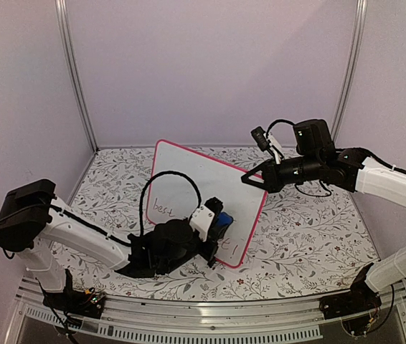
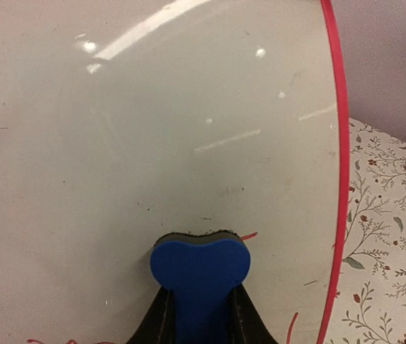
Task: Erase the whiteboard
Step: Erase the center of the whiteboard.
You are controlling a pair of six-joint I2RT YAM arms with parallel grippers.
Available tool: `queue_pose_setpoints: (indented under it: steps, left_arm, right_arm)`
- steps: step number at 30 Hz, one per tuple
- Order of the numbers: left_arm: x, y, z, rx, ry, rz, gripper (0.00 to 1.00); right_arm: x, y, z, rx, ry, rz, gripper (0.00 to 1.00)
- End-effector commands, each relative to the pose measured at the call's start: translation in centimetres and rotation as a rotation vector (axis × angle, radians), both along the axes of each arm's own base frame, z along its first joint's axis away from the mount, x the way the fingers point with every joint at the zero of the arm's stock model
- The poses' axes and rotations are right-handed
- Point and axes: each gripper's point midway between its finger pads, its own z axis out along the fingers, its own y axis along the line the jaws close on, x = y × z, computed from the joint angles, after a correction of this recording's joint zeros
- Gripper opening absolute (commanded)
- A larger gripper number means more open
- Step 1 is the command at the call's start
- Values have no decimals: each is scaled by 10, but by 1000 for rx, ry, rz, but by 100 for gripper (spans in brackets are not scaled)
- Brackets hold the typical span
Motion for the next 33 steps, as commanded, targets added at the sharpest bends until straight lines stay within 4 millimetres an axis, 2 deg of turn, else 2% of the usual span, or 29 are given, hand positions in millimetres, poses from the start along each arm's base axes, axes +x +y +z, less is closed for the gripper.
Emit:
queue_pose_setpoints:
  steps: [1,8,22,29,33]
  left_arm:
    - [10,24,-36,50,73,63,9]
    - [8,29,-60,123,98,107,9]
    - [-8,41,-85,143,156,123,8]
    - [-13,44,-86,147,155,125,8]
    - [-11,37,-74,127,131,117,8]
  right_arm:
    - [-19,5,-23,-56,41,88,0]
    - [-19,6,-23,-56,43,89,0]
    - [-20,5,-21,-53,37,87,0]
    - [-20,4,-22,-55,40,87,0]
    - [-20,5,-21,-53,37,87,0]
